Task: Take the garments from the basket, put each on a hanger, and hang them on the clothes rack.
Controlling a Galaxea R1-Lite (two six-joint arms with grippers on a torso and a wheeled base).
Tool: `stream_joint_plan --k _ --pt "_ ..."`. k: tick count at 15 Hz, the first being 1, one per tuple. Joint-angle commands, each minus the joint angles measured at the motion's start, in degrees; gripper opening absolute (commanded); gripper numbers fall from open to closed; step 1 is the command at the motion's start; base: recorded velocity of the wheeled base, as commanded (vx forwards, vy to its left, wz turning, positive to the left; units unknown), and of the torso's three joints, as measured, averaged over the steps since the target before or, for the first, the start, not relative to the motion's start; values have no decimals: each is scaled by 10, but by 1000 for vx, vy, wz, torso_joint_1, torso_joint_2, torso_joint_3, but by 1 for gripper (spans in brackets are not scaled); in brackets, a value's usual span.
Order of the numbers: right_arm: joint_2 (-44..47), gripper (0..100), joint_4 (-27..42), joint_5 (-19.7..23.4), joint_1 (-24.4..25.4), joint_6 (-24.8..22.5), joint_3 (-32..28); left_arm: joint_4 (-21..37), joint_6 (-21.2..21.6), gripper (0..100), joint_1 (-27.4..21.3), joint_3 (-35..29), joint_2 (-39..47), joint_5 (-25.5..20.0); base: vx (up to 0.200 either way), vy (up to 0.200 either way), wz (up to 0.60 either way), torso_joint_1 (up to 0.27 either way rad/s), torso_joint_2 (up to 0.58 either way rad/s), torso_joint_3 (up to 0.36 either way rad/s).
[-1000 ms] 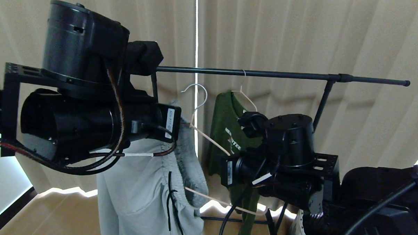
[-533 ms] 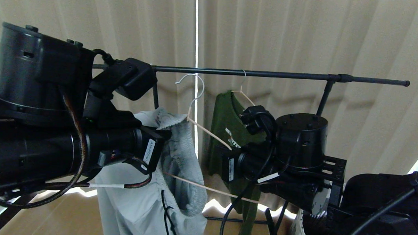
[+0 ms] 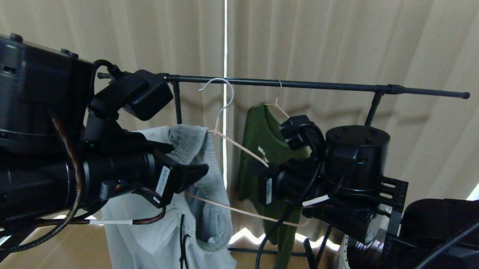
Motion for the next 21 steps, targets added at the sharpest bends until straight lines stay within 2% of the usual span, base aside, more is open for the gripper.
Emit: stream_joint_plan --k 1,4,5,7,9,10,11,12,13,14,16,18,21 --pt "-13 0 -1 0 -6 -5 0 -1 1 100 1 6 -13 -7 0 0 0 0 0 0" --pt "-20 0 -13 0 -15 -13 0 -1 2 100 1 21 -44 -26 0 0 0 0 0 0" --pt "-24 0 -23 0 -28 -22 1 -1 15 100 1 34 -63 -26 0 0 0 0 0 0" --pt "-50 0 -24 8 -63 -65 20 -24 52 100 11 65 -105 -27 0 0 0 0 0 0" --pt "-78 0 -23 25 -82 -89 42 -82 101 100 36 93 -119 -37 0 0 0 0 0 0" --pt "-95 0 -23 38 -89 -97 58 -120 144 100 69 111 -120 -55 0 0 0 0 0 0" --pt "-111 0 -23 50 -91 -98 74 -168 202 100 107 134 -118 -106 0 0 0 0 0 0" --pt "-118 0 -24 53 -91 -97 85 -205 239 100 127 147 -117 -163 0 0 0 0 0 0" --pt "-121 0 -24 55 -90 -97 91 -220 260 100 130 152 -111 -190 0 0 0 0 0 0" --pt "-121 0 -24 55 -90 -97 92 -221 266 100 130 152 -107 -193 0 0 0 0 0 0" --pt "-113 0 -24 55 -82 -98 87 -226 337 100 128 150 -74 -195 0 0 0 0 0 0" --pt "-114 0 -24 62 -74 -98 87 -227 374 100 127 150 -61 -196 0 0 0 0 0 0" --pt "-118 0 -24 67 -43 -98 89 -263 386 100 118 137 -25 -193 0 0 0 0 0 0"
